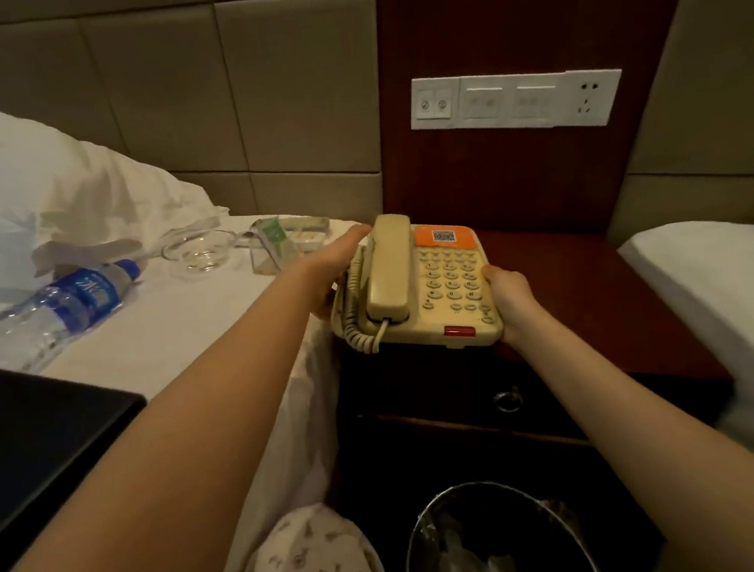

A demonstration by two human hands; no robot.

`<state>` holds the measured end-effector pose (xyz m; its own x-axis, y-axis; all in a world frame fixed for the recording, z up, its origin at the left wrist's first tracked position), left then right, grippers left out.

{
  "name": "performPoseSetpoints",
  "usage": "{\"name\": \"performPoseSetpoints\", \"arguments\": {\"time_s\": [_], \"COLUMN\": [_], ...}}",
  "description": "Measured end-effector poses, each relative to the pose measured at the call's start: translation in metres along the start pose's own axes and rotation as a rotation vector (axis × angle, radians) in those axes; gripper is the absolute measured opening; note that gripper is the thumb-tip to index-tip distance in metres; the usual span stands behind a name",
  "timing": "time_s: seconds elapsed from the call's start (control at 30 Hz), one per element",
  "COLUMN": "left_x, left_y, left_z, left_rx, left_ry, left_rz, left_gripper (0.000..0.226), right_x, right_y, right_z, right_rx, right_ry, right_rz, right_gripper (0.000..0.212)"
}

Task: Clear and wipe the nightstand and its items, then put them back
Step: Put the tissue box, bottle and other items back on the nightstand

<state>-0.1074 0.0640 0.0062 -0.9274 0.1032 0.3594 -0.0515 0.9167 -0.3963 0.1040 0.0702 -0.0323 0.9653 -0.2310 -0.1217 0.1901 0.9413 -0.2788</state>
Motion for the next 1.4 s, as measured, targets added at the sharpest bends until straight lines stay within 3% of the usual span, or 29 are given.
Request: {"name": "performPoseSetpoints", "arguments": {"time_s": [0.13, 0.2, 0.3, 0.6, 1.2, 1.3, 1.4], "left_x": [-0.018, -0.02, -0.024, -0.026, -0.022, -0.023, -0.022], "left_y": [0.045, 0.07, 0.112, 0.196, 0.233, 0.227, 0.212], "left_z": [-0.005, -0.013, -0.025, -0.056, -0.063, -0.062, -0.06], "left_rx": [-0.102, -0.163, -0.206, -0.369, -0.323, -0.307, -0.285], "left_ry": [-0.235, -0.183, -0.103, 0.073, 0.363, 0.427, 0.48], "left_rz": [-0.12, -0.181, -0.234, -0.321, -0.376, -0.344, -0.306], "left_gripper": [0.033, 0.026, 0.034, 0.033, 0.032, 0.032, 0.031], "right_x": [0.017, 0.022, 0.024, 0.011, 0.01, 0.01, 0.006], "right_y": [0.035, 0.054, 0.085, 0.171, 0.216, 0.211, 0.198], "right_z": [0.004, 0.007, 0.012, 0.036, 0.043, 0.047, 0.058], "right_rx": [0.0, 0.008, 0.018, 0.084, 0.127, 0.129, 0.205], "right_ry": [0.038, 0.04, 0.04, -0.091, -0.333, -0.444, -0.71], "right_rz": [-0.075, -0.099, -0.121, -0.169, -0.309, -0.327, -0.37], "right_gripper": [0.031, 0.032, 0.031, 0.028, 0.03, 0.032, 0.034]}}
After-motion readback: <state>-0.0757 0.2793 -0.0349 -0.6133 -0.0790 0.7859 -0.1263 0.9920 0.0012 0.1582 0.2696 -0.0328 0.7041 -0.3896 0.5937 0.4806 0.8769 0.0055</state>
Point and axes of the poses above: each hand's wrist, its own y-axis towards the middle knuckle, its own x-axis out of the back of the hand, z = x × y, the point moved 8 cm from there along y, towards the middle knuckle, and after that the axes turned 2 degrees about -x, right-handed, at the moved point
